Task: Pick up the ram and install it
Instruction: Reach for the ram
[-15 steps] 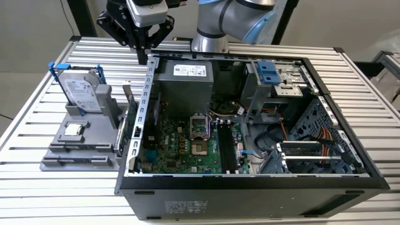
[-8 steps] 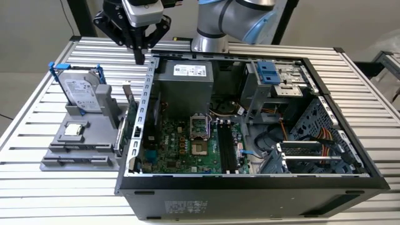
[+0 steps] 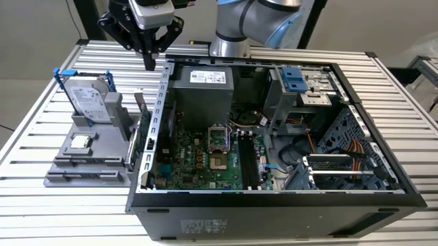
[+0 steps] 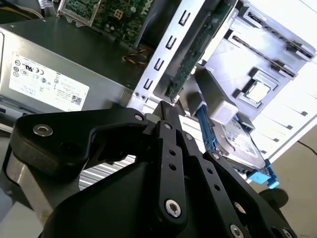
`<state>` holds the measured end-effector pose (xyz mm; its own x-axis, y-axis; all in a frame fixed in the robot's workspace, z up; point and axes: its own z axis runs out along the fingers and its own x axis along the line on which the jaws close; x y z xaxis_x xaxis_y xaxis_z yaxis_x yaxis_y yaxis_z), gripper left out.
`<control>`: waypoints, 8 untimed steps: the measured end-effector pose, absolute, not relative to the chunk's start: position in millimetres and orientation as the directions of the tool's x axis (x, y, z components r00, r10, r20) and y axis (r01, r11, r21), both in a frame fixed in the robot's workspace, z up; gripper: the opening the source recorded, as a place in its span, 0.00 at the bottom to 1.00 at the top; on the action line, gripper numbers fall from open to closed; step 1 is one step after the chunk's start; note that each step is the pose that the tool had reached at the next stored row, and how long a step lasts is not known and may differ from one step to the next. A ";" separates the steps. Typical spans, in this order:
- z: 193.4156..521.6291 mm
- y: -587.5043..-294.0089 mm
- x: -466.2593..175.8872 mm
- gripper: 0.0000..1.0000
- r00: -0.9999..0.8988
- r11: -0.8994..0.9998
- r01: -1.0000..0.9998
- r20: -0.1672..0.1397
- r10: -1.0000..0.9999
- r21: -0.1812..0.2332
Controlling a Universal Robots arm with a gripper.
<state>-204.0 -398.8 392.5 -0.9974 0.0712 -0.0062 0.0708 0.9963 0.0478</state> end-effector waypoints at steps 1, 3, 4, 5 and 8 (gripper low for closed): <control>392.5 -398.8 -204.4 0.00 -0.997 0.996 0.071 -0.006 0.071 0.048; 392.6 -398.8 -205.3 0.00 -0.997 0.996 0.071 -0.005 0.071 0.048; 392.5 -398.8 -205.6 0.00 -0.997 0.996 0.071 -0.005 0.071 0.048; 392.5 -398.8 -205.9 0.00 -0.997 0.996 0.071 -0.005 0.071 0.048; 392.5 -398.8 -206.9 0.00 -0.997 0.996 0.071 -0.003 0.071 0.048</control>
<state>-206.9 -398.8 392.5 -0.9975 0.0712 -0.0035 0.0709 0.9963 0.0477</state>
